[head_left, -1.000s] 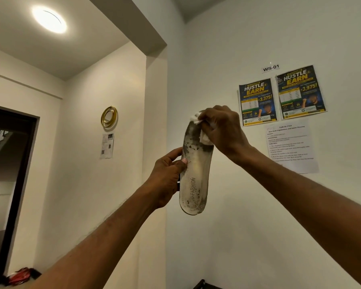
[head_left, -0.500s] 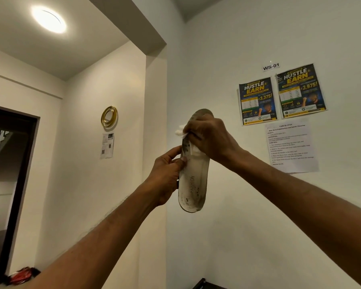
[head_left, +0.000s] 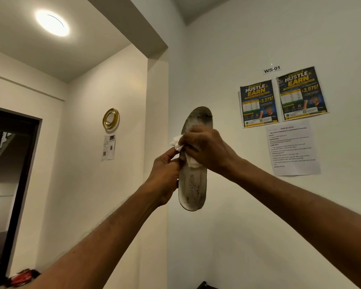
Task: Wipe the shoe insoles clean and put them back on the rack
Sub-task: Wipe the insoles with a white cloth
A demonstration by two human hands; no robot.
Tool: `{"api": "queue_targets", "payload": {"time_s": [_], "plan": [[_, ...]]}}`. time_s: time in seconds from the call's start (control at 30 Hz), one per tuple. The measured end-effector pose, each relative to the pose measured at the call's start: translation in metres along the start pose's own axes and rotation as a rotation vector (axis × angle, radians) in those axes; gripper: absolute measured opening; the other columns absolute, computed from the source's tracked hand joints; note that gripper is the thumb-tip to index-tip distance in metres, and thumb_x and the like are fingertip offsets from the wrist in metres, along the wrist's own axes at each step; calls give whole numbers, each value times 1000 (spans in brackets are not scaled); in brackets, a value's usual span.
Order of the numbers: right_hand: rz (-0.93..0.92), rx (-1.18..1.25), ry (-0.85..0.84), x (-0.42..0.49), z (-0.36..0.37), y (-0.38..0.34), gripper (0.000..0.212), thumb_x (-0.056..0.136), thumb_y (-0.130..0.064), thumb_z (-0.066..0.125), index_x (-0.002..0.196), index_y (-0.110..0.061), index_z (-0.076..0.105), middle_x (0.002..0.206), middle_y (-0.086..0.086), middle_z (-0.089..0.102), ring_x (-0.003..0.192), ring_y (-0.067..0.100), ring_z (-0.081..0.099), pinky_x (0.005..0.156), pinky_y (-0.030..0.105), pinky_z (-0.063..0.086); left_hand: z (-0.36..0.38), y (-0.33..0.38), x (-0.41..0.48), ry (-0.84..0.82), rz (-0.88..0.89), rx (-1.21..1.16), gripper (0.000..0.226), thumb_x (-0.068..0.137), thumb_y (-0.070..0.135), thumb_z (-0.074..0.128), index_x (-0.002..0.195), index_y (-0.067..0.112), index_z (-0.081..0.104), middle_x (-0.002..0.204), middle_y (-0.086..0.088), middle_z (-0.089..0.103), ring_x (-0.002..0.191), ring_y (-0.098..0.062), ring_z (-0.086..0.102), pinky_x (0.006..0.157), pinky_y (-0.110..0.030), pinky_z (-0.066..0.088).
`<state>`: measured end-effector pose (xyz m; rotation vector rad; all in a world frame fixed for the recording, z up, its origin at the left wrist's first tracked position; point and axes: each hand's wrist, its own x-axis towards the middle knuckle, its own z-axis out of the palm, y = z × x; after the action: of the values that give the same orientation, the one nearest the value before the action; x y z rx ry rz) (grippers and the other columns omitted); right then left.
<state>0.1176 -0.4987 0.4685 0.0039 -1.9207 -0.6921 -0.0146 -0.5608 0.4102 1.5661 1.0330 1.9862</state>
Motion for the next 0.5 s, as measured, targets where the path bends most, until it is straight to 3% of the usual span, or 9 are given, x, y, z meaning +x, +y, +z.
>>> {"api": "queue_targets", "payload": {"time_s": [0.1,0.23,0.3,0.37,0.5], "plan": [[96,6,111,0,-2,6,14,83,-9,77,96,-6,74,99,14,71,87,27,68,72,34,60,1,1,-1,1,4,-25,36,107,14,48,129,38,63,121,-4,71,112,-28,66,77,-40,60],[-18,22,-54,-6,2,-3,13,88,-13,73,99,-8,73,99,10,71,90,24,64,73,35,58,1,5,-1,22,1,-91,28,107,15,49,121,31,67,110,-5,75,105,-29,71,89,-46,61],[13,31,-13,-5,3,-2,13,87,-13,73,99,-8,74,99,11,71,89,25,64,72,37,58,1,5,-2,37,-28,-153,28,107,17,48,114,35,69,114,-5,74,109,-30,69,94,-48,59],[55,29,32,-6,4,-2,12,87,-12,73,98,-8,74,98,12,71,88,26,65,73,40,59,2,7,-2,31,-51,-201,31,108,16,44,119,31,70,121,-7,72,112,-31,67,92,-47,60],[-6,74,-72,-9,9,-11,12,87,-10,73,98,-6,75,97,13,71,89,27,65,74,37,58,2,9,-3,42,-53,-278,32,109,14,40,112,23,71,117,-13,71,106,-32,69,79,-44,63]]}}
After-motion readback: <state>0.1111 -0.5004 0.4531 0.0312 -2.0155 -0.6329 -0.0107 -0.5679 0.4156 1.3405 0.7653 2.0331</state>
